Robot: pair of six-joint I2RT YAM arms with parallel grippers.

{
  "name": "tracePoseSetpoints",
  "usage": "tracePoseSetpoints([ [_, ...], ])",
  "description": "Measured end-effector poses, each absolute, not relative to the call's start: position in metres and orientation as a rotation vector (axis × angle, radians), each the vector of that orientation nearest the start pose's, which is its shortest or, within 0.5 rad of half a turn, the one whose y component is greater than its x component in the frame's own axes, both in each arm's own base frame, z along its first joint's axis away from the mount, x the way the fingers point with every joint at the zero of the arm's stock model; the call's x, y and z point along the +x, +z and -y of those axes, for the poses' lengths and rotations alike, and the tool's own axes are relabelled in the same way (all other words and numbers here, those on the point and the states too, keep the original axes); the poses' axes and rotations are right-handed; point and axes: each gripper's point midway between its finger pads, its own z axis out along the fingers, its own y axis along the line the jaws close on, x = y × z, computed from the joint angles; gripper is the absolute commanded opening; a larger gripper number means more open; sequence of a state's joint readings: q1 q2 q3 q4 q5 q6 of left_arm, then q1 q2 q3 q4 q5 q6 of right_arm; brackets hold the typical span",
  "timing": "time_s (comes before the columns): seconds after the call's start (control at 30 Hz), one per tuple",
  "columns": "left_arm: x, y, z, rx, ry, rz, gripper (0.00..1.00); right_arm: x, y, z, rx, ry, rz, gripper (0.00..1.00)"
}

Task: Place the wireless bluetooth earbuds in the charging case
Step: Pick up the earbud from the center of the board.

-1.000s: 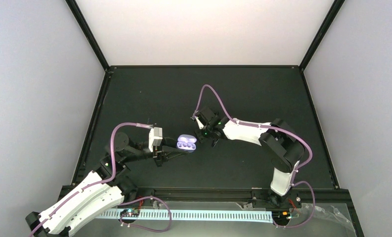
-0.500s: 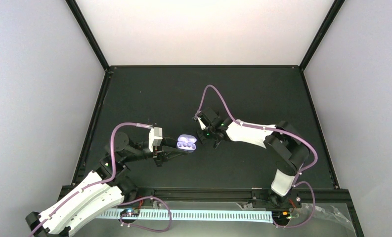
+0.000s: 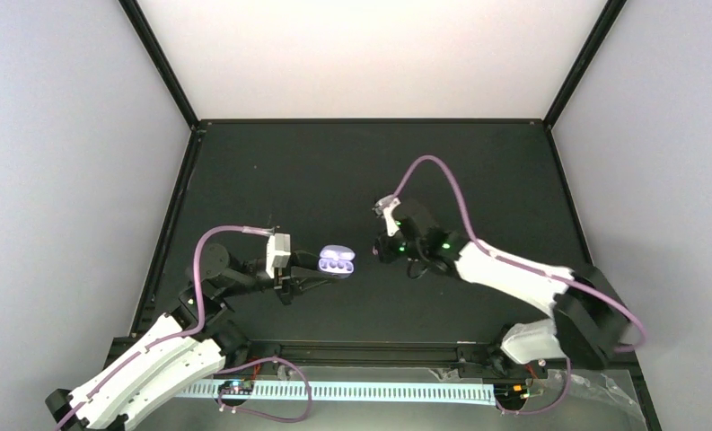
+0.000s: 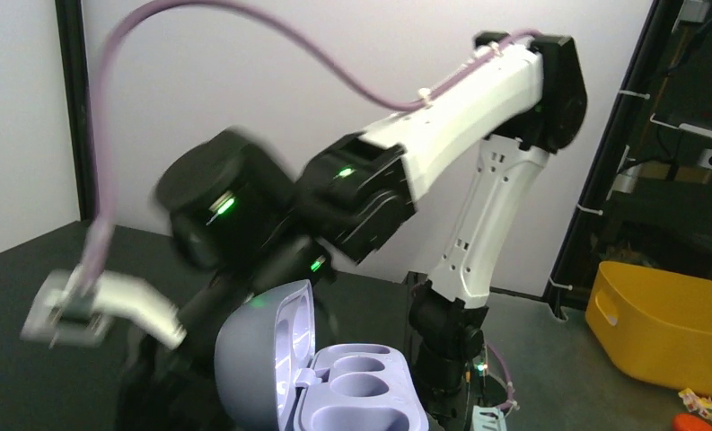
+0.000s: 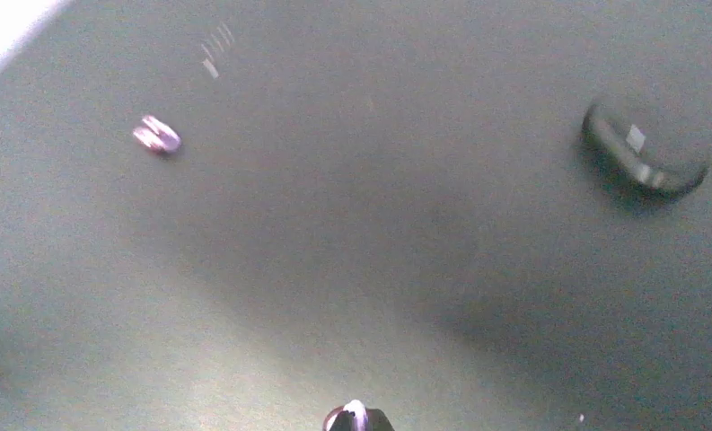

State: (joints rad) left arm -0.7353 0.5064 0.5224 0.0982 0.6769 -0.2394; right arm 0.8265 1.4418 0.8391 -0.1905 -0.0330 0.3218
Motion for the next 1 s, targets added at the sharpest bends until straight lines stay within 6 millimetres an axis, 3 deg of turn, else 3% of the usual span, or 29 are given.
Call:
tracePoseSetpoints([
  [0.23, 0.102, 0.336, 0.237, 0.934, -1.269, -1.279, 0.01, 0.237, 0.257, -0.271, -0.531, 0.834, -1.884, 0.01],
  [0.37, 0.1, 0.348, 0.236, 0.915, -1.286, -1.233, 0.01, 0.211, 0.319, -0.257, -0.537, 0.939, -1.673, 0.01],
  [0.73, 0.106, 0.375, 0.246, 0.892, -1.357, -1.153, 0.02, 0.143, 0.421, -0.238, -0.694, 1.123, -1.31, 0.01],
  [0.83, 0.107, 0.379, 0.25, 0.894, -1.375, -1.134, 0.01, 0.128, 0.439, -0.238, -0.737, 1.173, -1.218, 0.01],
  [1.0, 0.107, 0.385, 0.251, 0.896, -1.392, -1.102, 0.02, 0.113, 0.449, -0.246, -0.796, 1.235, -1.137, 0.01],
])
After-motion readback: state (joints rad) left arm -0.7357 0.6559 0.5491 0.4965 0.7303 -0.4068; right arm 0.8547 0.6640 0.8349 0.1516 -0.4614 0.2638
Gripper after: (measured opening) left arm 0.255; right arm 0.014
